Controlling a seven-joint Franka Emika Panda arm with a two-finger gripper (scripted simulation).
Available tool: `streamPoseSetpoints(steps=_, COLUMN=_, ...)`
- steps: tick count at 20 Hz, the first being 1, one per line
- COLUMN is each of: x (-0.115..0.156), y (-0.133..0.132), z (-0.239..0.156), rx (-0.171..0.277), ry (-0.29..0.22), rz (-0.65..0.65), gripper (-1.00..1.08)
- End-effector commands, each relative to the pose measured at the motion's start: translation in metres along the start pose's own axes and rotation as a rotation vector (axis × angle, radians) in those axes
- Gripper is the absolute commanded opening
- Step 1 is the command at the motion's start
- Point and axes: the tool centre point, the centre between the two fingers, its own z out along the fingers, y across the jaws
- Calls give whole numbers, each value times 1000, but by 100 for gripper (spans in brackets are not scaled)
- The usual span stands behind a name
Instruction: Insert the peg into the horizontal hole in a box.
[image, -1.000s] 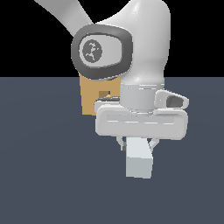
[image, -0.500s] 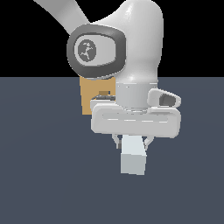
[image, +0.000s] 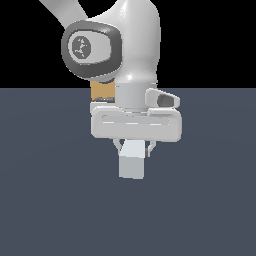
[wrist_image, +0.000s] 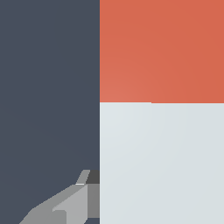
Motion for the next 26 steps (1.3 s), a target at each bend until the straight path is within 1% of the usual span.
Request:
streamPoseSetpoints(steps=1, x=12, y=-13, z=-11, rx=-7, ry=1, rz=4, gripper=-100)
streamPoseSetpoints(steps=8, x=42, y=-54, z=-32, rx=-7, ry=1, rz=18, gripper=-100)
streamPoseSetpoints(steps=14, x=62, y=-78, z=-45, rx=-7, ry=1, rz=26, gripper=-100)
streamPoseSetpoints(steps=19, x=71, y=-88, z=-50, rx=-7, ry=1, rz=30, gripper=-100)
streamPoseSetpoints(steps=26, x=72, y=-90, z=-49, rx=-3, ry=0, rz=29, gripper=-100)
